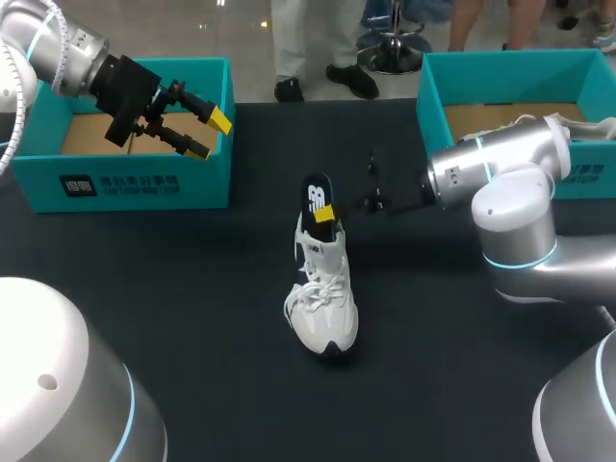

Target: Take the shoe out of the shoebox, open the shoe tongue, remove and reinsert the insole, then place the shoe into the shoebox

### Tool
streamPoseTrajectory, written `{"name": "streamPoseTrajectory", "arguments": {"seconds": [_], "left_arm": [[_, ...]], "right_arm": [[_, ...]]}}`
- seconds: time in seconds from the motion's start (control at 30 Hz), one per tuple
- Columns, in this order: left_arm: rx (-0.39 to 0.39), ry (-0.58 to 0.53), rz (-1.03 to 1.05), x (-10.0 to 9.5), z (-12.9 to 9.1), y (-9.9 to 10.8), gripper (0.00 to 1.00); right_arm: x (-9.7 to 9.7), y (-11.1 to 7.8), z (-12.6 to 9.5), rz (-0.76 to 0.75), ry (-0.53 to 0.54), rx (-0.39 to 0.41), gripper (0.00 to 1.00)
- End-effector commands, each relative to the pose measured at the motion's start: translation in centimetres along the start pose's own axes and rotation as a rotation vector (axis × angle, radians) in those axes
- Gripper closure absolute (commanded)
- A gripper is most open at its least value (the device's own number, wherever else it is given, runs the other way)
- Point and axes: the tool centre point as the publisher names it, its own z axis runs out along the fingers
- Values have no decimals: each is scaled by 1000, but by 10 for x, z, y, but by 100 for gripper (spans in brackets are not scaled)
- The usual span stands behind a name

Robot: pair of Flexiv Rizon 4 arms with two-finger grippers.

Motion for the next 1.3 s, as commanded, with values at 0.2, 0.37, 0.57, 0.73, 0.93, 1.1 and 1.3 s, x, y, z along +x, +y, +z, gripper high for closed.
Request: {"name": "streamPoseTrajectory", "arguments": {"seconds": [0.2, 0.37, 0.57, 0.73, 0.93, 1.1, 1.3], "left_arm": [[0, 3, 1, 0, 0, 0, 0], [0, 3, 1, 0, 0, 0, 0], [0, 3, 1, 0, 0, 0, 0], [0, 3, 1, 0, 0, 0, 0], [0, 3, 1, 0, 0, 0, 0], [0, 3, 1, 0, 0, 0, 0], [0, 3, 1, 0, 0, 0, 0]], "right_arm": [[-6, 20, -6, -21, -13, 5, 84], [-10, 19, -2, -11, 2, 7, 100], [-6, 6, 2, 22, 16, 11, 100], [0, -8, 8, 55, 33, 25, 100], [6, -19, 7, 76, 27, 24, 100], [7, -18, 6, 77, 19, 21, 89], [5, -3, 1, 43, 0, 17, 71]]}}
